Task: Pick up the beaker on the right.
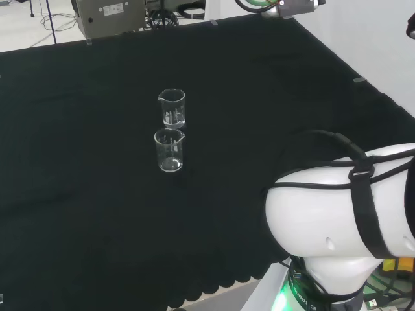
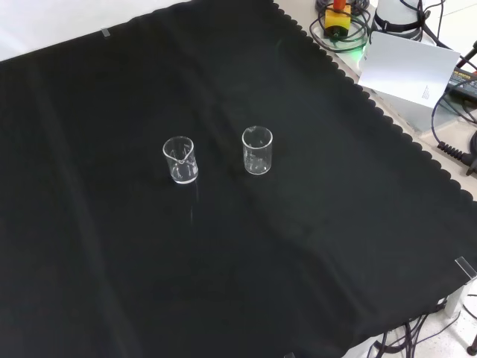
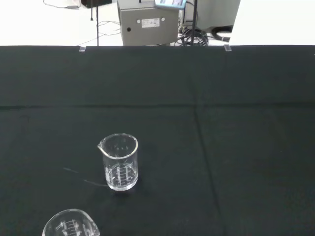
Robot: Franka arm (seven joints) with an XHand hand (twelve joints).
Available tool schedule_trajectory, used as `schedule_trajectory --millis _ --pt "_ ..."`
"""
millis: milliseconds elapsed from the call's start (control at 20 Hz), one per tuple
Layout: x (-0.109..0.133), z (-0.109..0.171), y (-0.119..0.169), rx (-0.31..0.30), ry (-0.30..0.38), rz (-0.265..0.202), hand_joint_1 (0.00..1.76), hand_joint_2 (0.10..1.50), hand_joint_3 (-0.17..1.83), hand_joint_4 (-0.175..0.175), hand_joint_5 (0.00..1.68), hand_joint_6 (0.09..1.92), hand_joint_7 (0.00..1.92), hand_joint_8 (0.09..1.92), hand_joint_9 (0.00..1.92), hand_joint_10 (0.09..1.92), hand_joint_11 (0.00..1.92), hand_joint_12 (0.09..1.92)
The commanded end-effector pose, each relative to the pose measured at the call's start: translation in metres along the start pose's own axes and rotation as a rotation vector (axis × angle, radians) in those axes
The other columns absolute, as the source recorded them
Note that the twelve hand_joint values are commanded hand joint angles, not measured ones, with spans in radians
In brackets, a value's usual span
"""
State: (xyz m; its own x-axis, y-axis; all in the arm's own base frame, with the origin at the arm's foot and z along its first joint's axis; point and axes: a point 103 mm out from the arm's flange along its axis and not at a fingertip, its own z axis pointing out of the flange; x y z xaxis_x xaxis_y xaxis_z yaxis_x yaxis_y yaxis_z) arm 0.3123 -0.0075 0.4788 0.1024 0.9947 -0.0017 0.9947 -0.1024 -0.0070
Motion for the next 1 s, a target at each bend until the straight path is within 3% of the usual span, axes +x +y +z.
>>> schedule_trajectory --millis 50,300,500,900,1000 --pt "-0.023 0.041 0.023 0.032 0.041 0.068 0.01 1.26 0.31 -0.025 0.23 0.09 0.03 0.43 0.09 0.67 0.00 1.30" --pt "-0.039 0.070 0.056 0.058 0.098 0.059 0.33 1.14 0.24 -0.047 0.32 0.09 0.14 0.61 0.25 0.72 0.00 1.41" --pt "-0.045 0.105 0.099 0.079 0.157 0.035 0.51 1.07 0.23 -0.053 0.36 0.09 0.16 0.64 0.28 0.73 0.02 1.43" --pt "-0.032 0.167 0.174 0.068 0.267 -0.050 0.55 0.99 0.33 -0.055 0.36 0.09 0.15 0.66 0.32 0.70 0.02 1.43" --pt "-0.022 0.180 0.186 0.086 0.257 -0.076 0.55 0.95 0.39 -0.055 0.36 0.09 0.15 0.67 0.33 0.70 0.03 1.43"
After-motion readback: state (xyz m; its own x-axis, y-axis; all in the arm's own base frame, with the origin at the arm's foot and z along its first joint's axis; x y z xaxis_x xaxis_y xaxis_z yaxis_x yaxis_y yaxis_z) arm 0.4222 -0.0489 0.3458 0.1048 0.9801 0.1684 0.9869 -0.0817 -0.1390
